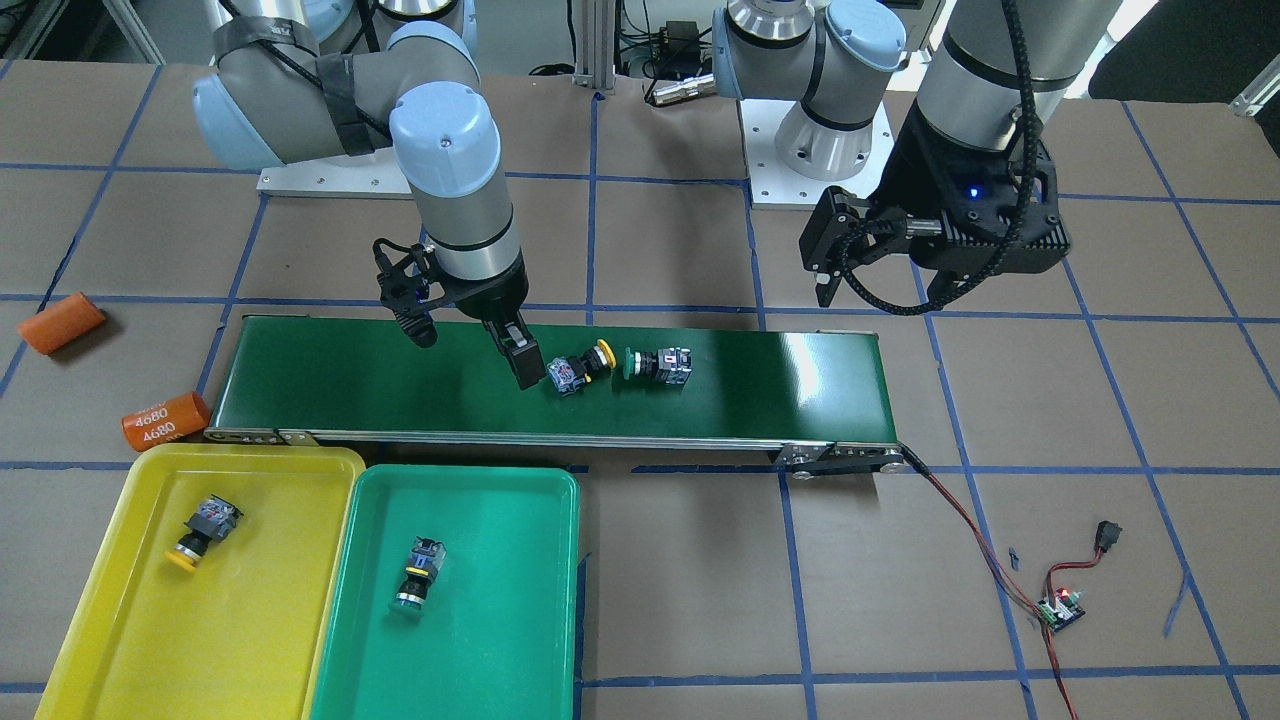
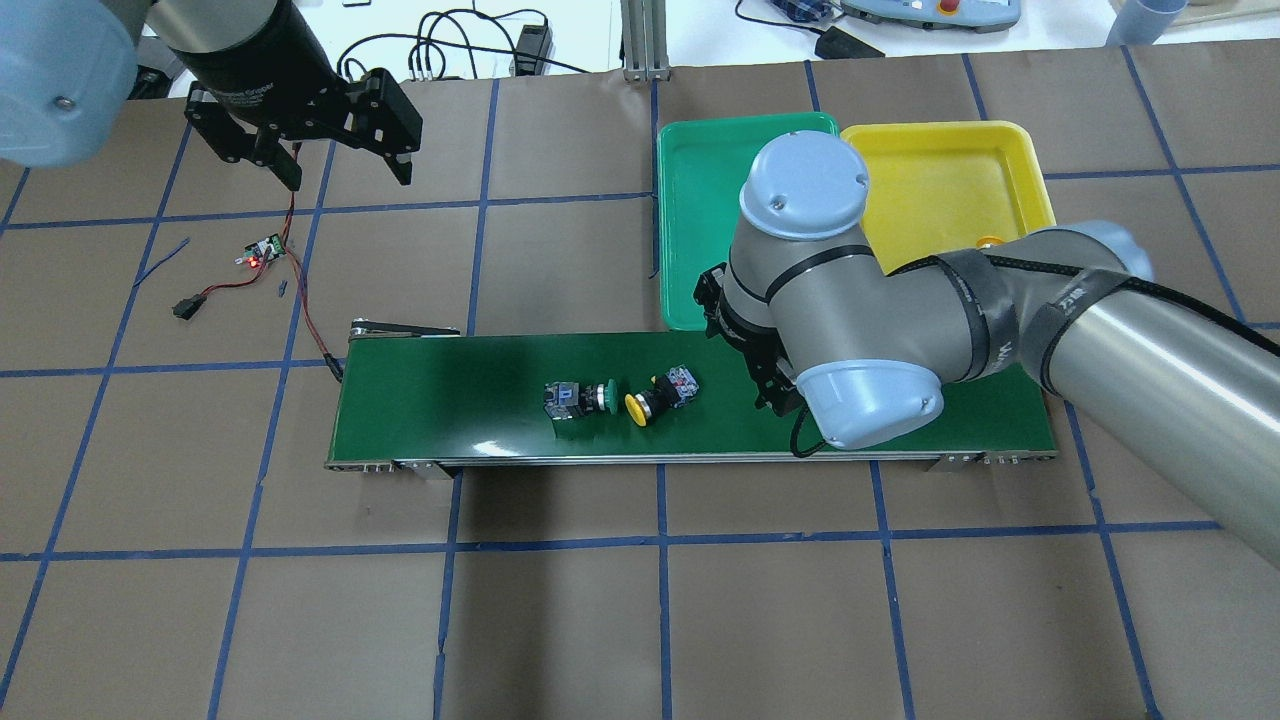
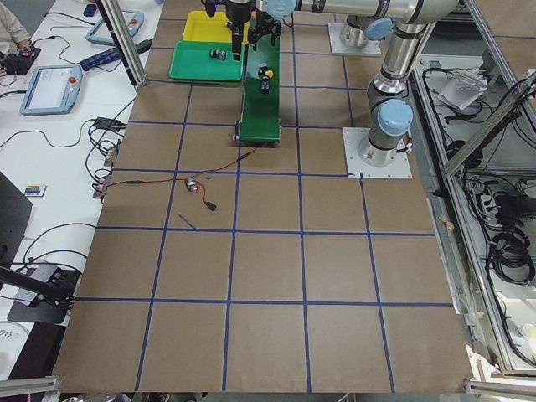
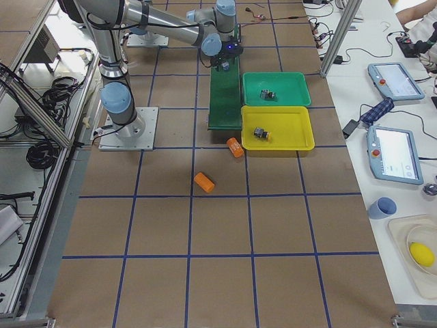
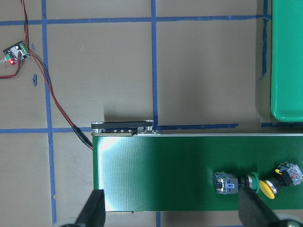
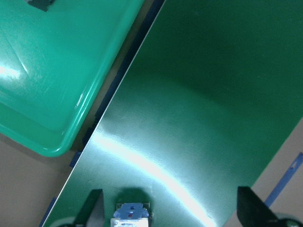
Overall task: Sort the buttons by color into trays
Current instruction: 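Grasp the yellow button on the belt with the right gripper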
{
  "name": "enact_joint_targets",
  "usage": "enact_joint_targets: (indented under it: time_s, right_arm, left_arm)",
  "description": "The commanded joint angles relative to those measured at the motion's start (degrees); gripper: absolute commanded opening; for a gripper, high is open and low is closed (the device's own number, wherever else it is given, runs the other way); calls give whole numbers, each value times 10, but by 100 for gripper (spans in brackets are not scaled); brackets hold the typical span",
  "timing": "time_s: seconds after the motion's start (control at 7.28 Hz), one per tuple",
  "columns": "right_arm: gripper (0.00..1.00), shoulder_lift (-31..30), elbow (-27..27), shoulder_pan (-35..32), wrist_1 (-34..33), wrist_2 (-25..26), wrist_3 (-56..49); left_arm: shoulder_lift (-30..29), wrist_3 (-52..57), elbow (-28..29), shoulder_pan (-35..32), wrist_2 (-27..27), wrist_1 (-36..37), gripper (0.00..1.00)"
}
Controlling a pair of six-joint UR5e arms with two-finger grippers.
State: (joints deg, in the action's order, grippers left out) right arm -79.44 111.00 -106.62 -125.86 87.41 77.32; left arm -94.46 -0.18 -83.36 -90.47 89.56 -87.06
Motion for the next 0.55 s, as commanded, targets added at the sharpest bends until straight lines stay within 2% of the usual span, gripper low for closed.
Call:
enact_joint_targets:
  time_s: [0.0, 0.41]
  right_arm:
    - [100, 12, 4, -10, -22, -2, 14]
    - [100, 24, 5, -12, -23, -2, 13]
  left_arm:
    - [6, 1, -7, 2, -4, 0, 100]
    - [9, 0, -9, 1, 2, 1, 100]
